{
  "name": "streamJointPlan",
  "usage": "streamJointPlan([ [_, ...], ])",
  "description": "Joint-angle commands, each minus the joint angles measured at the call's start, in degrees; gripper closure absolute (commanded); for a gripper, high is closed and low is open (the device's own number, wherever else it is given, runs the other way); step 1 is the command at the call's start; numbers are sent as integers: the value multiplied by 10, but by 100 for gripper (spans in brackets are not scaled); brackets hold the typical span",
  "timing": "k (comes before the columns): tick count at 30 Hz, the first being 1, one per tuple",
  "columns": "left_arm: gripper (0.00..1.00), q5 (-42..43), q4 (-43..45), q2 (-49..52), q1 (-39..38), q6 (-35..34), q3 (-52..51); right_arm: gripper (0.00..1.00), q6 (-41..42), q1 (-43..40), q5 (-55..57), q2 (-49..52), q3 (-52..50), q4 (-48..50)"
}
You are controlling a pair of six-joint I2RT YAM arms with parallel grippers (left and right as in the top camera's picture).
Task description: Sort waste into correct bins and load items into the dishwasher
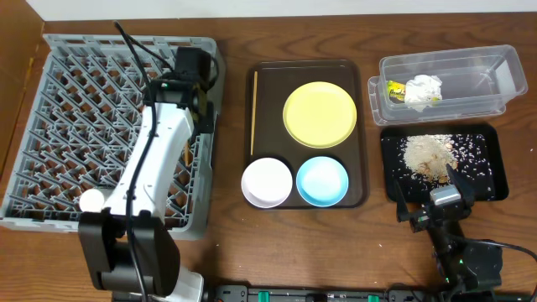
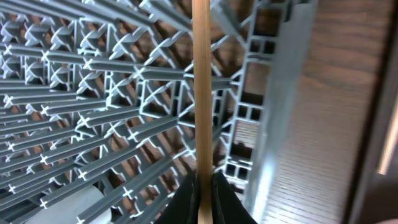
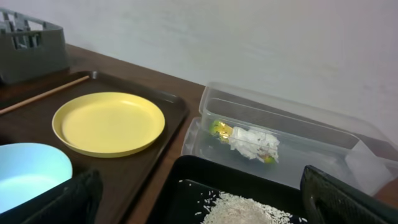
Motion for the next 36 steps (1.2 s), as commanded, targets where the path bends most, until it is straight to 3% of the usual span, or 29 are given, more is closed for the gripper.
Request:
streamJointPlan([
  [1, 89, -12, 0, 12, 6, 18, -4, 1, -4, -2, -3, -3, -1, -2],
  [5, 66, -12, 0, 11, 5, 28, -2, 1, -4, -2, -3, -3, -1, -2],
  [10, 55, 38, -4, -12, -11, 28, 8, 1, -4, -2, -3, -3, -1, -2],
  [15, 48, 202, 26, -21, -47, 23, 8, 1, -4, -2, -3, -3, -1, -2],
  [23, 47, 148, 180, 63, -91, -91, 0, 1, -4, -2, -3, -3, -1, -2],
  [36, 63, 180, 256, 200, -99, -91, 0, 1, -4, -2, -3, -3, -1, -2],
])
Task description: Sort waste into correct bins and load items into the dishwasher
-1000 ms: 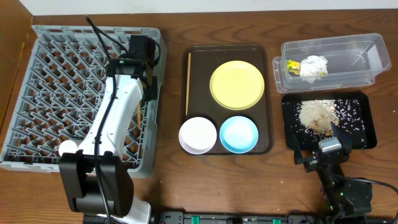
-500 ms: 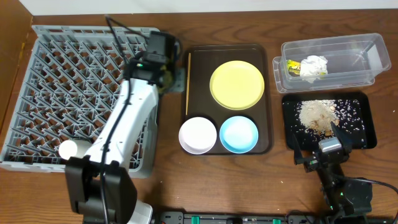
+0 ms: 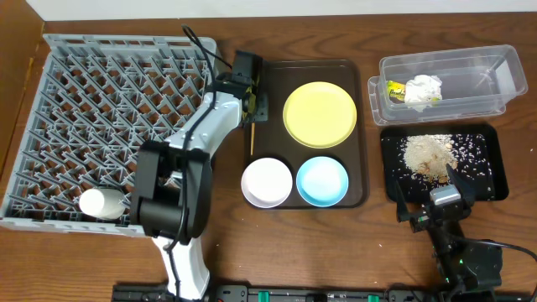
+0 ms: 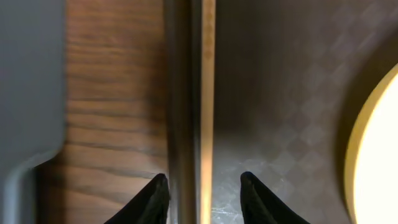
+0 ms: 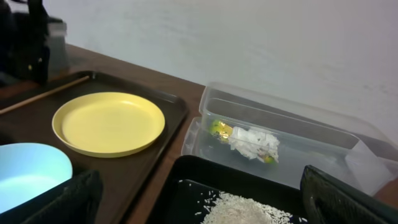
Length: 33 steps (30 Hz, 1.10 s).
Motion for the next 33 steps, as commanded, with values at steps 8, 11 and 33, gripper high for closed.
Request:
streamJointPlan([
  [8, 64, 13, 8, 40, -3, -8, 0, 1, -4, -2, -3, -3, -1, -2],
  [11, 66, 17, 9, 55, -3, -8, 0, 1, -4, -2, -3, -3, -1, -2],
  [33, 90, -22, -134, -99, -12, 29, 33, 1, -4, -2, -3, -3, -1, -2],
])
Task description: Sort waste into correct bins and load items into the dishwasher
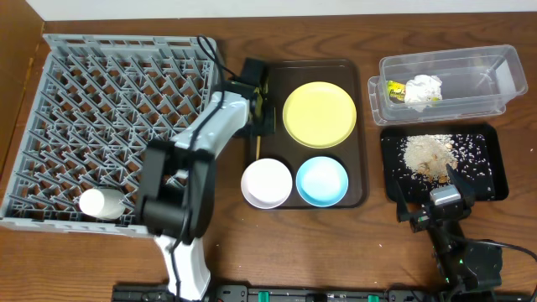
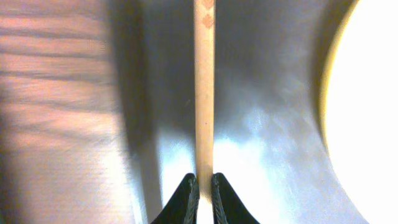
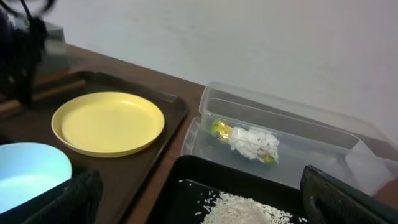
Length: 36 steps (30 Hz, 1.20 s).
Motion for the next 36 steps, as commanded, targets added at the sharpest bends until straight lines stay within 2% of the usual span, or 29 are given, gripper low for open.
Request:
streamJointPlan([
  [1, 90, -93, -41, -100, 6, 48, 21, 1, -3, -2, -3, -3, -1, -2],
  [4, 90, -195, -87, -137, 9, 78, 21, 1, -3, -2, -3, -3, -1, -2],
  [7, 90, -254, -123, -144, 20, 93, 21, 1, -3, -2, -3, -3, -1, -2],
  [13, 90, -268, -118, -139, 81, 97, -9, 1, -3, -2, -3, -3, -1, -2],
  [20, 89, -226, -119, -137, 119, 98, -9, 1, -3, -2, -3, -3, -1, -2],
  [23, 87, -139, -127, -140, 112, 99, -9, 1, -3, -2, -3, -3, -1, -2],
  [24, 83, -92, -132, -141, 107, 99, -9, 1, -3, -2, -3, -3, -1, -2],
  [26, 66, -26, -148, -141, 95, 86, -9, 1, -3, -2, -3, -3, -1, -2],
  [28, 52, -24, -164, -140, 82, 47, -9, 1, -3, -2, -3, -3, -1, -2],
  [29, 51, -23, -170, -140, 76, 32, -9, 1, -3, -2, -3, -3, -1, -2],
  [31, 52, -27, -172, -140, 66, 29, -12, 1, -3, -2, -3, -3, -1, -2],
  [34, 65, -56, -157, -135, 59, 29, -27, 1, -3, -2, -3, -3, -1, -2],
  [36, 66, -65, -132, -129, 59, 32, -49, 1, -3, -2, -3, -3, -1, -2],
])
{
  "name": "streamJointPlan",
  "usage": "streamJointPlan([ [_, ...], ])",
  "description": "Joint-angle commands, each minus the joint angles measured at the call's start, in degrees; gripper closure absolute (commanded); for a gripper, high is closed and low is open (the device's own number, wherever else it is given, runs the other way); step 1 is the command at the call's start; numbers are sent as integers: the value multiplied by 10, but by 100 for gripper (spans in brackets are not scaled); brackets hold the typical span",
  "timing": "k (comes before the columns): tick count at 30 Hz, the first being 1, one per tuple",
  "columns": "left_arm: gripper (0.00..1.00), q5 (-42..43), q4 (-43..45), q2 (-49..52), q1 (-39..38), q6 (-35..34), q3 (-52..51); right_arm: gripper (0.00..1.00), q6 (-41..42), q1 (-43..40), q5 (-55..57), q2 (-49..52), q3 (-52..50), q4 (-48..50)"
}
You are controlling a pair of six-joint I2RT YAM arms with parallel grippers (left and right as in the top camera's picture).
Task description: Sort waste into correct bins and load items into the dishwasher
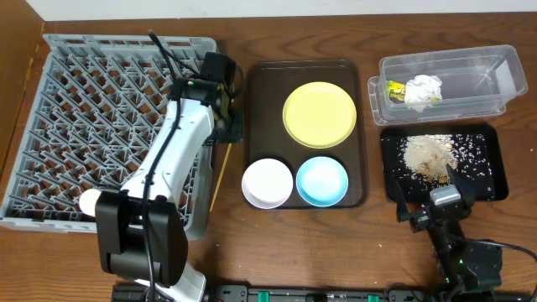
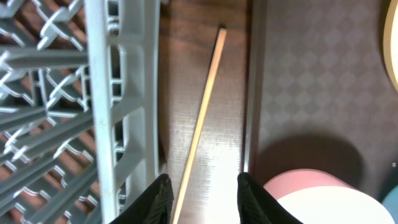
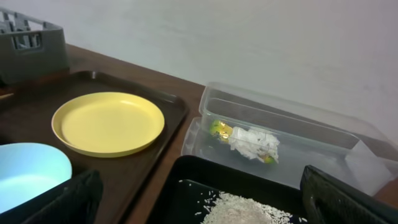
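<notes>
A thin wooden chopstick [image 2: 200,121] lies on the bare table in the gap between the grey dish rack [image 1: 50,126] and the brown tray [image 1: 361,168], also seen as the chopstick [image 1: 219,177] from overhead. My left gripper [image 2: 202,199] hangs open above its near end, not touching it; overhead shows the left gripper [image 1: 226,130] by the rack's right wall. On the tray sit a yellow plate [image 1: 320,114], a white bowl [image 1: 267,182] and a blue bowl [image 1: 322,180]. My right gripper [image 3: 199,205] rests open near the table's front right.
A clear bin [image 1: 445,84] at the back right holds crumpled paper and a yellow wrapper. A black tray [image 1: 487,180] with a heap of rice lies in front of it. A white cup [image 1: 92,201] lies in the rack's front left corner.
My left gripper was shut on the chopstick at the tray's left edge. It is now open, and the chopstick lies on the table between rack and tray. The right arm has not moved.
My left gripper held one chopstick over the rack while another lay along the tray's left edge. Then it stood open over that second chopstick, then shut on it. Now that chopstick lies loose on the table beside the rack.
</notes>
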Motion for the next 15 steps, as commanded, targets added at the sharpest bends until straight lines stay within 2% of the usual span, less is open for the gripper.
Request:
streamJointPlan([
  [1, 66, -14, 26, 14, 2, -9, -37, 1, -3, -2, -3, -3, -1, -2],
  [9, 66, -17, 66, 70, 2, 2, -62, 1, -3, -2, -3, -3, -1, -2],
  [15, 66, -50, 88, 121, 2, 4, -62, 1, -3, -2, -3, -3, -1, -2],
])
